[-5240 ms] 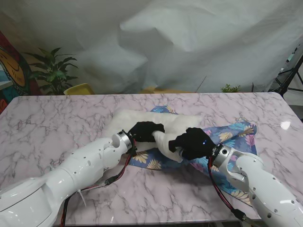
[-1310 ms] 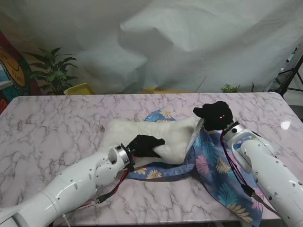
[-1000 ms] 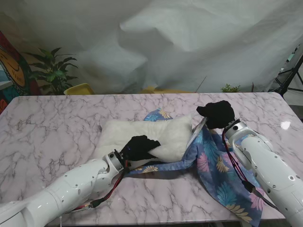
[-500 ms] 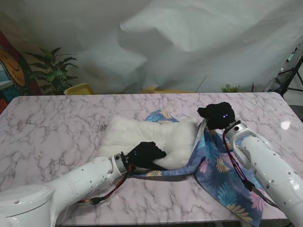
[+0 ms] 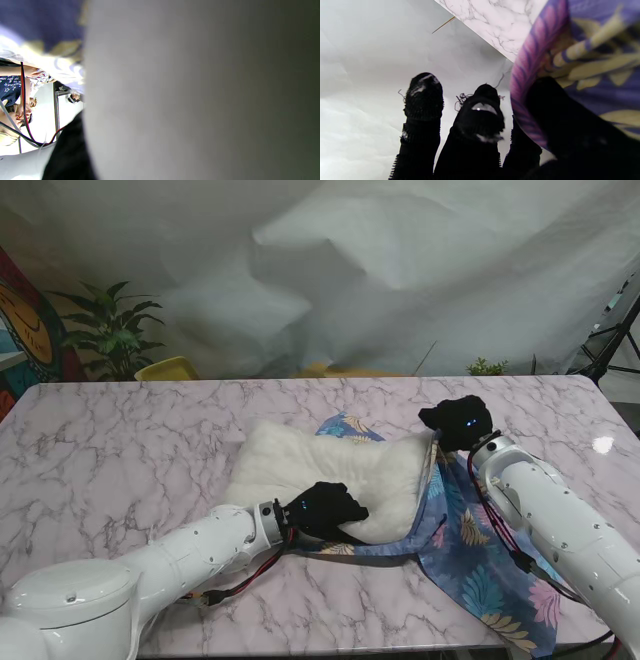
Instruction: Put a pillowcase on a pillow
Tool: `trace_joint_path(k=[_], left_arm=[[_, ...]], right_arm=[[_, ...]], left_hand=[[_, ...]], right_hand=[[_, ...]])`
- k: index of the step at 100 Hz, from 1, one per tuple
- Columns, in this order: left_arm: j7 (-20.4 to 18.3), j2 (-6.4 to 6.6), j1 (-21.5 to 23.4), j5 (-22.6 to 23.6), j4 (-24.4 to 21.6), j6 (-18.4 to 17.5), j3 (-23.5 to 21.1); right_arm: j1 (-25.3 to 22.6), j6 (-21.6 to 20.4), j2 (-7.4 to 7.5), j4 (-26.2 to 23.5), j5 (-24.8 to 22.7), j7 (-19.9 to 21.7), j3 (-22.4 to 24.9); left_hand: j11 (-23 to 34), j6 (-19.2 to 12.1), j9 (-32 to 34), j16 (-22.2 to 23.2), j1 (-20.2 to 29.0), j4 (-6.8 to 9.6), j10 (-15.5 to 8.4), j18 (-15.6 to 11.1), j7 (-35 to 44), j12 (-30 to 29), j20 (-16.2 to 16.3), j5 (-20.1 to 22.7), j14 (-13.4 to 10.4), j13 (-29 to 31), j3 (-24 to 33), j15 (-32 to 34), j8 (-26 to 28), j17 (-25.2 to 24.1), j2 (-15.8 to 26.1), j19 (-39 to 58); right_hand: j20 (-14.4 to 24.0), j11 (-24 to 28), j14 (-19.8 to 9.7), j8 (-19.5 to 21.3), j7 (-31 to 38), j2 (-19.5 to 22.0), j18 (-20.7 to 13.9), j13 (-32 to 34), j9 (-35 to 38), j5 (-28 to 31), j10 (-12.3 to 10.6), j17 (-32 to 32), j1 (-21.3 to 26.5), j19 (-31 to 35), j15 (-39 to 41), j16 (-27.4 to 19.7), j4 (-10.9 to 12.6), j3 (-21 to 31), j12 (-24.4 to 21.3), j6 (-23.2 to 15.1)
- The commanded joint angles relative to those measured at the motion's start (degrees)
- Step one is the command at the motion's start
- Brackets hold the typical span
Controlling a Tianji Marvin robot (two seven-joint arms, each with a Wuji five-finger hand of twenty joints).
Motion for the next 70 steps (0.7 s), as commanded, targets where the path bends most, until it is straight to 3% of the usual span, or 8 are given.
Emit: trace_joint_path(k=[1,24,46,56,70], left_arm=[[13.5,-0.58,1.5,1.3,0.2,-9.7,1.2],[13.5,-1.48,1.6,1.0,1.6,-12.2,2.4],[12.4,-2.28,1.9,0.4,2.2,-13.0,1.8],[10.1,-2.98,2.2,-1.3,2.7,-12.7,0.4],[2.1,-3.37,3.1,-4.9,1.6,-11.0,-5.5]], right_arm=[[1.2,0.6,-0.11,0.9,0.2,-1.6,0.9],[1.7,2.2,-0.64,0.4,-0.3,-7.4,1.1],[1.5,-1.8,-2.06,0.0,3.2,-10.1,0.4],[1.2,-5.2,-2.68,-0.7,4.9,-10.4,-0.8],[0.1,-9.3,-2.99,-3.1,6.0,-7.7,-2.4]], left_hand=[[-0.2,-13.3,6.5,-1.1,3.8,0.58,-8.8,-4.2,6.0,0.3,-0.9,4.9,-2.4,1.9,9.1,-2.1,0.8,-1.1,1.7,-2.9],[-0.1,-13.1,6.7,-0.9,3.6,0.37,-8.5,-3.9,6.0,0.6,-0.7,4.9,-2.3,2.3,9.6,-2.1,0.7,-0.9,1.6,-2.8],[-0.1,-12.9,6.6,-0.8,3.6,0.26,-8.4,-3.8,6.0,0.6,-0.5,4.8,-2.3,2.3,9.5,-2.1,0.6,-0.8,1.8,-2.8],[0.1,-12.1,6.1,-0.8,4.6,0.35,-7.9,-3.5,5.8,0.4,-0.2,4.2,-2.3,2.4,7.6,-2.0,0.5,-0.6,2.7,-2.7],[1.9,-9.4,4.4,-0.8,8.3,2.23,-6.0,-2.6,4.7,-1.6,-0.1,2.6,-1.9,2.2,0.3,-1.7,0.4,-0.6,5.8,-2.4]], right_hand=[[-0.4,0.4,0.6,-1.1,2.3,1.3,2.1,1.1,-0.5,0.0,1.6,-0.3,5.7,-0.6,-2.3,-0.6,3.9,3.1,-0.3,-1.9],[-0.6,0.8,0.3,-1.6,3.0,1.5,2.3,1.2,-0.7,-0.4,1.3,-0.7,5.7,-1.0,-2.8,-0.8,3.9,3.3,-0.7,-2.2],[-0.7,1.0,0.3,-1.8,3.3,1.7,2.3,1.2,-0.7,-0.4,1.2,-0.7,5.5,-1.0,-2.7,-0.8,3.8,3.3,-0.9,-2.4],[-0.7,1.0,0.2,-1.9,3.3,1.7,2.3,1.2,-0.7,-0.4,1.1,-0.7,5.4,-1.0,-2.8,-0.9,3.8,3.2,-1.0,-2.4],[-0.8,0.9,0.2,-2.0,3.4,2.0,2.6,1.2,-0.6,-0.4,0.8,-1.1,5.2,-1.2,-3.0,-1.0,3.7,3.1,-1.1,-2.4]])
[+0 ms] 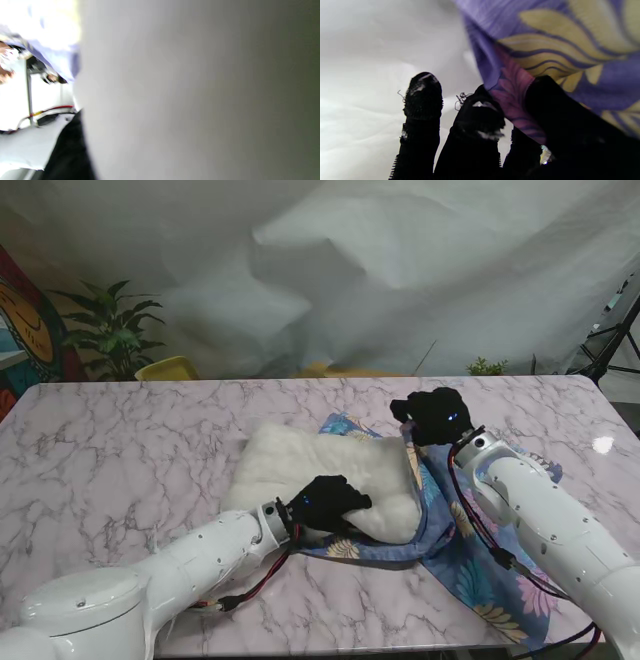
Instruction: Put a pillowcase on a pillow
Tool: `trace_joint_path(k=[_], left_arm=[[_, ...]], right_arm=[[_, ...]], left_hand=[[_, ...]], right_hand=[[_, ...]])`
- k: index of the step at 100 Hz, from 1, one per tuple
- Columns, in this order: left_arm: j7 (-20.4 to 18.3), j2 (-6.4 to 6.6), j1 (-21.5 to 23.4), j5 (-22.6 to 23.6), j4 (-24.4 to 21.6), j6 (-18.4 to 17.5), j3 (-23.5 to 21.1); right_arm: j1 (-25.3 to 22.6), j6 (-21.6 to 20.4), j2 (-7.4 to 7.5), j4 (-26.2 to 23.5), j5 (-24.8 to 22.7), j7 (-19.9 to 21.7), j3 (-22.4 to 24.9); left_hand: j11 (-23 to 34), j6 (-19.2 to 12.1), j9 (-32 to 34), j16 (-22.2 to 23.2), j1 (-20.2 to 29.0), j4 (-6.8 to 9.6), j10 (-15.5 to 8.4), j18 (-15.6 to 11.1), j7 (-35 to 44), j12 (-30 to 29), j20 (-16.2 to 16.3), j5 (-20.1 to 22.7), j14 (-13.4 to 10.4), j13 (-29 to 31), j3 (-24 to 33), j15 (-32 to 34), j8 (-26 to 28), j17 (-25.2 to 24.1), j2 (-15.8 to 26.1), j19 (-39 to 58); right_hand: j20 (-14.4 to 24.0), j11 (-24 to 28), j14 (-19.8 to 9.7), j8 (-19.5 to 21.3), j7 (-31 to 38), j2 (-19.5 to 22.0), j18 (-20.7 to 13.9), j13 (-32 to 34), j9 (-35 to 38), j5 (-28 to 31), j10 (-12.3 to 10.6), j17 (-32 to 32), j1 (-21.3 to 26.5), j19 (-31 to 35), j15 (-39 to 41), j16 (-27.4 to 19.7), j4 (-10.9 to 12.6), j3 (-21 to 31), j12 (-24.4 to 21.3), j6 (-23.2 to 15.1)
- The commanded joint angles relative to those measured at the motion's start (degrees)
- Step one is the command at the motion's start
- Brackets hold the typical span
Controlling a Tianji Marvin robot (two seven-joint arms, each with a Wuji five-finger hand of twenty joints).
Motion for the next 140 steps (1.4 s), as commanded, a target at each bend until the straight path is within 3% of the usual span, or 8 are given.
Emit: trace_joint_path(k=[1,45,78,101,109,114,118,140], left_arm=[[2.7,-0.88,1.0,-1.6,-0.9,-10.8,0.4],[-15.8,0.82,3.2,-7.7,-10.5,-3.7,-9.6],[-31.7,8.58,6.7,-10.4,-26.3,11.1,-15.8],[-36.8,10.98,8.2,-10.6,-31.8,19.8,-17.6],[-37.1,11.01,8.3,-10.7,-32.3,21.1,-17.7],[-37.0,10.85,8.4,-10.8,-32.2,21.7,-17.6],[-36.9,10.72,8.4,-10.9,-32.3,22.0,-17.6],[-37.0,10.28,8.8,-11.4,-33.0,24.6,-17.7]], right_arm=[[-0.9,-0.1,-0.94,-2.4,-0.8,1.8,-1.3],[-3.1,3.7,-2.37,-6.8,0.1,1.6,-4.0],[-7.4,5.2,-1.14,-12.2,-3.3,7.2,1.3],[-11.3,5.8,-0.3,-17.7,-6.8,12.0,4.8],[-12.7,5.1,-0.07,-19.8,-7.6,14.6,6.0],[-13.5,4.2,0.18,-21.4,-8.4,16.9,6.8],[-13.9,3.5,0.41,-22.4,-9.2,18.6,7.1],[-16.9,-2.0,1.49,-28.9,-12.9,30.0,11.1]], left_hand=[[2.2,-7.6,3.5,-1.4,8.3,2.39,-4.9,-2.4,3.8,-1.6,0.4,1.8,-1.7,2.1,1.2,-0.8,0.4,-0.6,6.4,-0.9],[7.5,-0.1,0.0,-1.3,16.5,6.74,0.3,-0.2,-0.8,-5.3,1.0,-0.7,-1.3,2.6,-16.2,2.5,-0.2,1.1,14.2,2.2],[12.6,4.2,-0.8,-0.7,17.3,7.43,1.6,0.8,-3.3,-8.0,1.6,-1.6,-2.5,5.1,-19.7,6.8,0.6,5.5,17.1,7.7],[14.7,5.2,-0.7,-0.8,17.3,7.59,1.5,0.1,-3.9,-9.2,1.2,-1.9,-3.6,6.0,-20.6,8.3,1.6,7.3,17.9,9.4],[15.0,5.3,-0.7,-0.8,17.3,7.56,1.4,-0.1,-3.9,-9.3,1.1,-2.1,-3.8,6.0,-20.9,8.6,1.8,7.5,18.2,9.8],[15.1,5.3,-0.8,-0.9,17.3,7.61,1.4,-0.1,-4.0,-9.3,1.0,-2.1,-3.9,6.0,-20.9,8.7,1.9,7.5,18.3,9.9],[15.1,5.3,-0.8,-0.9,17.3,7.57,1.4,-0.1,-4.0,-9.4,1.0,-2.1,-3.9,6.0,-21.0,8.7,2.0,7.5,18.3,9.9],[15.9,5.8,-0.6,-0.9,17.3,7.62,1.3,-0.3,-4.1,-9.4,0.8,-2.2,-4.6,6.5,-21.4,9.6,2.4,8.2,18.5,10.8]], right_hand=[[-0.7,0.9,0.0,-0.6,2.6,2.5,1.8,1.1,-0.5,-0.4,0.8,-0.3,4.0,-0.7,-2.0,-0.4,3.5,3.1,-0.2,-1.8],[-1.3,0.1,0.6,-1.5,1.9,4.0,3.1,1.2,-0.3,-0.7,0.3,-1.2,3.4,-1.4,-4.3,-1.8,3.7,0.9,-0.4,-1.3],[-3.4,-10.1,6.3,-8.6,-4.7,0.9,8.8,0.6,-2.7,-2.0,-2.0,-8.4,-3.1,-4.5,-24.8,-10.3,3.3,2.0,-5.7,1.6],[-3.7,-14.4,7.4,-13.2,-9.6,2.4,10.9,-2.7,-6.1,-3.7,-2.1,-13.9,-8.3,-5.8,-34.2,-11.0,3.1,0.1,-8.0,5.5],[-3.8,-16.2,8.5,-12.9,-15.7,5.0,11.8,-5.2,-8.3,-3.3,-1.7,-16.5,-13.2,-6.6,-38.1,-11.3,4.9,-0.5,-9.1,9.3],[-3.6,-17.7,9.5,-6.5,-22.2,7.0,12.1,-7.7,-10.4,-3.0,-1.4,-18.4,-17.3,-7.4,-41.1,-12.4,10.7,-0.9,-10.0,11.9],[-3.8,-19.5,10.6,-5.0,-25.5,7.7,12.7,-10.3,-12.1,-3.9,-1.0,-20.3,-19.3,-8.3,-43.7,-13.8,11.3,-2.4,-11.0,13.0],[-7.6,-33.3,19.9,-14.7,-45.0,15.6,17.6,-30.1,-26.6,-12.5,5.2,-37.0,-24.5,-15.6,-57.9,-26.6,14.0,-19.5,-21.0,22.6]])
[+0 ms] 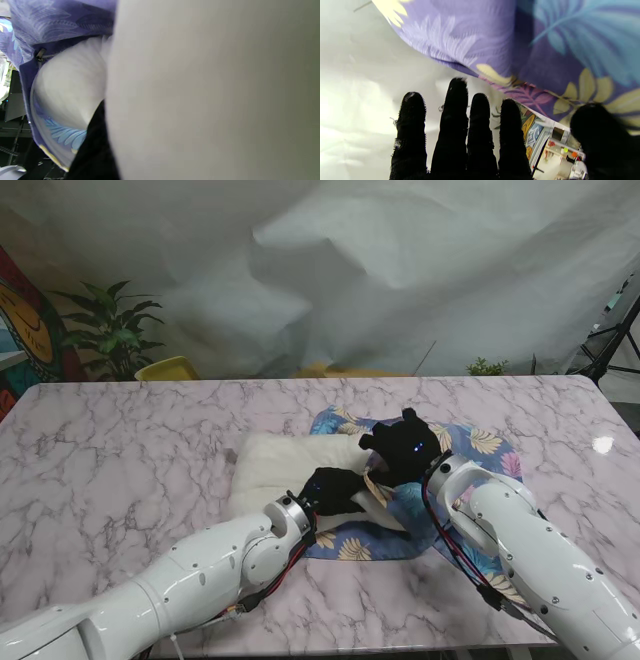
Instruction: Put a pillowcase on a pillow
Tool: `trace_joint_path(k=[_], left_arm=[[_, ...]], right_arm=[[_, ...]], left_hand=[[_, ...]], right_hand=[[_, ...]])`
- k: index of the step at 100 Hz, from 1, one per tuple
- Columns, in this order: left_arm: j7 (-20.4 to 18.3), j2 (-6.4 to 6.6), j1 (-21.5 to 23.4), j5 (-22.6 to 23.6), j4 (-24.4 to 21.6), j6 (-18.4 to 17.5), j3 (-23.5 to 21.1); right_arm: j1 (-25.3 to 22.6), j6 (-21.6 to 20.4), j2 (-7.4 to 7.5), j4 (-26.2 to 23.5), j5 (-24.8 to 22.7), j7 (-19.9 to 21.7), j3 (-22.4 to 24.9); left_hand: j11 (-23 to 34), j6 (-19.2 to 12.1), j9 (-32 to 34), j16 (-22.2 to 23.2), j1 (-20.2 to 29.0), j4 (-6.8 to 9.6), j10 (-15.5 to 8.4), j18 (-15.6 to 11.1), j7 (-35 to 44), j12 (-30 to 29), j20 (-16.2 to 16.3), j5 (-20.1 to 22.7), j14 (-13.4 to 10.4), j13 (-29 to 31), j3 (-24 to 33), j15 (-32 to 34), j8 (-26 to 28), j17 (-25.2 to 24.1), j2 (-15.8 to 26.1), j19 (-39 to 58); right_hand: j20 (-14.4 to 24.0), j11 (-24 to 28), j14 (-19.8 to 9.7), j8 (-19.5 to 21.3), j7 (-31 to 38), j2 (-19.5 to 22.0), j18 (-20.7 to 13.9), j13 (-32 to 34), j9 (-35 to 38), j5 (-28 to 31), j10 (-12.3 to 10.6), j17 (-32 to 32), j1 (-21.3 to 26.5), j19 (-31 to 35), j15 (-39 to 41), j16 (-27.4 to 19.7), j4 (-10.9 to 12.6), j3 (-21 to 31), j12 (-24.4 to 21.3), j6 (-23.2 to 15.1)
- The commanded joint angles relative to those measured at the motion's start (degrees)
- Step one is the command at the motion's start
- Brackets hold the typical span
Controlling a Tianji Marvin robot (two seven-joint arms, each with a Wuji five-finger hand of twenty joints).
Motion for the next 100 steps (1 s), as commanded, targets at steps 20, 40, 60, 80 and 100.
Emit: trace_joint_path(k=[20,40,60,80,100], left_arm=[[-1.7,-0.17,0.4,-0.8,0.0,1.0,-0.1],[-3.0,0.17,0.5,-1.3,-0.2,1.3,-0.4],[-3.6,0.38,0.6,-1.6,-0.8,2.9,-1.0],[-4.3,0.09,0.1,-2.0,-1.1,5.7,-1.2],[-3.3,-0.86,-0.1,-2.6,-0.7,6.7,-1.0]], right_arm=[[-5.9,-1.5,0.94,-6.6,-4.3,2.7,6.5],[-13.0,7.9,0.91,-11.9,-13.4,-2.2,12.2],[-20.0,8.0,-0.26,-16.2,-7.9,5.2,15.5],[-22.5,7.0,-0.7,-16.2,-1.8,7.4,15.7],[-17.6,8.7,-0.31,-10.3,-1.2,7.9,9.7]], left_hand=[[5.7,1.4,1.6,0.4,6.5,5.15,0.0,-0.7,-0.2,0.0,0.6,-1.5,-4.2,5.9,2.6,6.9,0.8,3.3,11.1,6.7],[5.8,1.3,1.6,0.3,6.5,5.16,0.1,-0.8,-0.2,0.0,0.5,-1.5,-4.2,5.8,2.5,7.0,1.0,3.3,11.0,6.9],[5.8,1.3,1.6,0.3,6.5,5.19,-0.1,-0.8,-0.3,-0.1,0.4,-1.5,-4.2,5.8,2.5,7.1,1.1,3.2,11.1,6.9],[5.9,1.4,1.6,0.2,6.5,5.21,-0.1,-0.8,-0.3,-0.1,0.3,-1.5,-4.3,5.8,2.5,7.2,1.2,3.3,11.2,7.0],[5.8,1.3,1.4,0.2,6.5,5.18,-0.2,-0.7,-0.4,-0.2,0.1,-1.7,-4.3,5.6,2.3,7.1,1.3,3.1,11.3,7.0]], right_hand=[[-7.4,-6.7,7.6,-6.5,-13.8,3.1,1.5,-17.6,-13.3,-6.8,7.1,-13.6,1.2,-4.9,-7.9,-10.8,2.2,-10.9,-5.7,8.3],[-8.3,-4.4,3.9,-6.1,-12.4,-3.1,-2.1,-16.0,-9.7,-2.5,6.4,-11.3,1.5,-1.6,-4.4,-11.2,0.0,3.4,-4.7,8.3],[-6.1,1.2,2.0,-3.0,-10.0,4.9,-1.9,-10.7,-6.7,1.6,4.5,-8.4,1.5,0.6,1.1,-5.1,0.7,-9.6,0.7,7.6],[-4.1,3.5,1.4,0.9,-9.7,13.7,-0.5,-8.9,-6.2,2.9,3.7,-8.4,1.1,0.1,3.0,-1.4,1.7,-24.6,5.8,6.9],[-2.5,6.4,0.1,3.7,-7.3,10.4,-1.0,-6.5,-5.1,4.0,2.0,-6.7,0.6,0.3,4.6,0.2,1.7,-25.4,9.1,4.0]])
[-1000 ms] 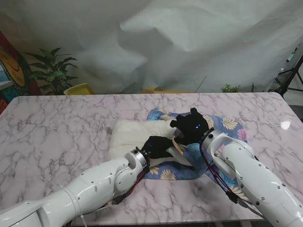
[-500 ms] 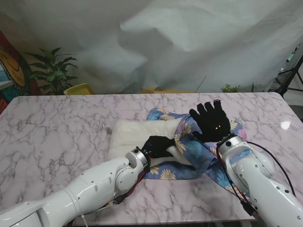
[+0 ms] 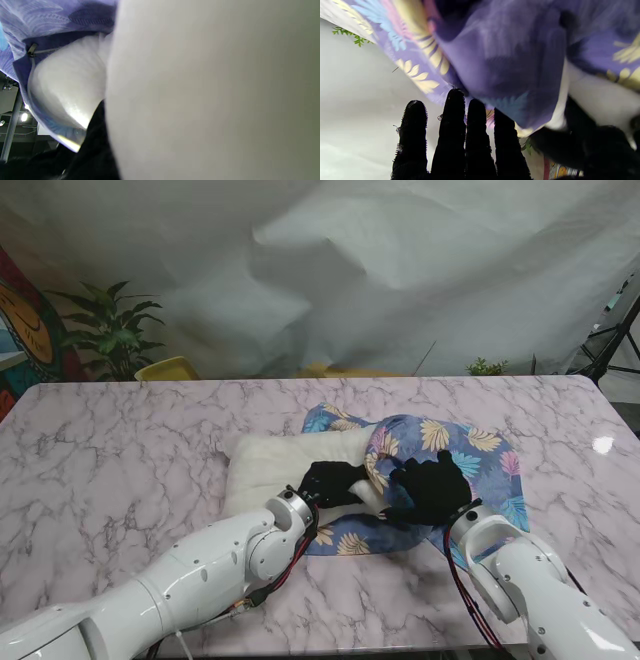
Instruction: Put a pillowcase on a pillow
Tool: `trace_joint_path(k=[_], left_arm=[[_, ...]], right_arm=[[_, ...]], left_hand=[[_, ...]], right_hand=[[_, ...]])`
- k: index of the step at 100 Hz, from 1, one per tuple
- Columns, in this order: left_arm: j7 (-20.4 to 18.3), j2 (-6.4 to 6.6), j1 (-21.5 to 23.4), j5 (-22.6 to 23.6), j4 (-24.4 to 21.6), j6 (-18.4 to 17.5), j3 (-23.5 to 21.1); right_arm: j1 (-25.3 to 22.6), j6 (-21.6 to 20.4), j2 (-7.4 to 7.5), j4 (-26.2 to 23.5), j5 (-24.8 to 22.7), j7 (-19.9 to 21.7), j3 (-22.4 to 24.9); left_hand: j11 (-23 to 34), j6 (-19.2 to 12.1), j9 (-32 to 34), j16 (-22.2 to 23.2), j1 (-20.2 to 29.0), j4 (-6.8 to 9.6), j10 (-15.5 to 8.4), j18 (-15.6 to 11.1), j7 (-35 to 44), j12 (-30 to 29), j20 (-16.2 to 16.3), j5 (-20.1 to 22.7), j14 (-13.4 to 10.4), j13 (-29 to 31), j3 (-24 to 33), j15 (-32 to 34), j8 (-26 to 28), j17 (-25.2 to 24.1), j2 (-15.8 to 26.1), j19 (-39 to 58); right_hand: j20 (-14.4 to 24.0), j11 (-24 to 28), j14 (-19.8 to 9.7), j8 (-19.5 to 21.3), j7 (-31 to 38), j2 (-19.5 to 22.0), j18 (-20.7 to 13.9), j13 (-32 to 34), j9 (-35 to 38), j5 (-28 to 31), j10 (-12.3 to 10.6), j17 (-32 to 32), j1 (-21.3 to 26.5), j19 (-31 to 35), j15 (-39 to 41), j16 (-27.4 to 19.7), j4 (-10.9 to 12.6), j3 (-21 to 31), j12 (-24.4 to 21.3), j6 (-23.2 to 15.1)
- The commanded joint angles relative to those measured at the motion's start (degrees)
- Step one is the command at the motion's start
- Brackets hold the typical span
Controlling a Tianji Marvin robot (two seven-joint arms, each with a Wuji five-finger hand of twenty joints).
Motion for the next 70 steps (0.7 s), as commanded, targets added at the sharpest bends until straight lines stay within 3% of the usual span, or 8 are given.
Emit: trace_joint_path(k=[1,9,17,22,28,37,55,70], left_arm=[[-0.2,-0.46,-0.1,-0.3,0.8,0.4,0.1],[0.3,-0.52,0.0,-0.1,0.8,0.2,0.1],[0.8,-0.39,0.1,0.4,0.6,-0.2,0.2],[1.2,-0.35,0.0,0.7,0.7,-0.6,0.3],[1.6,-0.18,-0.2,1.5,0.9,-0.7,0.6],[-0.6,1.17,-0.6,2.7,-0.7,-1.0,0.8],[-12.5,8.0,-0.5,9.2,-11.6,0.8,-1.0],[-20.7,12.14,3.3,13.2,-20.8,0.8,-7.9]], right_arm=[[2.4,1.0,-0.23,3.5,-1.4,-0.5,-2.0],[6.3,3.8,-0.18,8.5,-0.8,-5.5,-6.1],[10.0,6.1,-0.67,13.8,3.4,-12.7,-9.8],[11.6,6.8,-1.22,16.2,6.3,-16.6,-11.3],[12.5,6.9,-1.87,17.8,8.9,-19.9,-12.1],[12.3,6.6,-2.25,17.3,9.9,-20.5,-11.9],[11.8,7.0,-1.97,16.0,8.4,-19.4,-11.0],[12.3,7.3,-1.85,16.7,8.0,-19.1,-10.9]], left_hand=[[5.1,1.2,1.4,0.3,6.5,4.86,0.1,-0.4,0.0,-0.2,0.2,-1.6,-3.8,5.5,3.3,6.4,0.6,2.5,10.9,6.2],[5.0,1.0,1.2,0.2,6.5,4.87,0.1,-0.4,-0.1,-0.2,0.1,-1.7,-3.7,5.2,3.1,6.2,0.6,2.1,11.0,5.9],[4.9,0.7,1.0,0.1,6.5,4.88,-0.2,-0.4,-0.1,-0.3,-0.1,-1.8,-3.7,4.8,2.9,5.9,0.7,1.6,11.0,5.6],[4.3,0.3,0.6,-0.3,6.5,5.06,-0.3,-0.2,-0.4,-0.6,-0.4,-1.9,-3.3,4.1,2.8,4.9,0.4,0.6,11.1,4.5],[2.8,-0.2,-0.1,-0.9,6.5,5.18,-0.7,0.0,-0.9,-1.5,-0.9,-1.9,-2.4,2.9,2.2,3.0,-0.2,-1.0,11.3,3.1],[-6.4,-1.4,-5.2,-3.4,4.8,6.19,-0.1,0.3,-5.4,-1.0,-2.0,-5.2,0.4,-4.5,-2.6,-6.6,-2.9,-8.6,11.4,-3.8],[-26.2,2.6,-42.8,-17.8,-19.9,6.39,8.1,4.1,-33.6,-17.8,-8.1,-19.7,9.7,-40.7,-4.5,-34.5,-3.2,-35.4,15.6,-34.0],[-43.7,6.9,-50.3,-26.7,-27.9,6.12,13.1,6.8,-55.3,-28.3,-17.0,-26.9,12.5,-53.1,-5.2,-49.1,-7.9,-42.7,16.3,-54.3]], right_hand=[[1.9,2.5,-1.0,2.7,2.5,-2.4,0.9,3.4,2.1,3.0,-1.0,1.1,-0.8,-0.4,3.4,1.5,0.4,1.0,1.8,-2.7],[3.1,5.7,-2.9,6.0,9.0,-7.2,-0.2,9.4,7.6,6.6,-4.0,4.8,1.2,1.2,6.8,3.4,-0.2,4.2,3.7,-7.4],[4.1,8.9,-5.8,8.6,18.4,-10.9,-2.3,18.6,17.7,12.8,-8.7,10.1,14.0,4.1,11.8,6.7,-0.1,4.0,5.1,-14.8],[4.9,10.5,-7.2,-4.3,31.4,-16.7,-3.1,24.2,24.6,14.6,-10.9,13.0,14.6,6.0,15.2,9.7,-8.8,22.0,5.8,-22.5],[5.5,11.8,-8.0,-6.4,36.0,-19.4,-3.4,29.4,30.9,19.1,-12.3,15.5,15.6,7.6,18.5,11.6,-10.0,32.6,6.2,-27.4],[6.2,13.4,-8.7,-4.9,37.5,-20.6,-4.1,33.8,34.3,21.2,-11.4,17.8,17.5,9.4,22.5,14.1,-10.3,35.3,7.5,-28.4],[8.9,18.3,-15.6,-0.5,38.0,-21.9,-10.9,35.6,34.4,21.2,-7.2,24.7,19.8,14.9,45.8,23.8,-10.4,37.7,13.3,-27.7],[9.4,19.1,-18.0,-0.2,38.5,-22.6,-12.1,35.6,34.3,21.3,-6.3,26.0,20.4,15.0,51.3,24.4,-10.5,38.6,14.0,-27.5]])
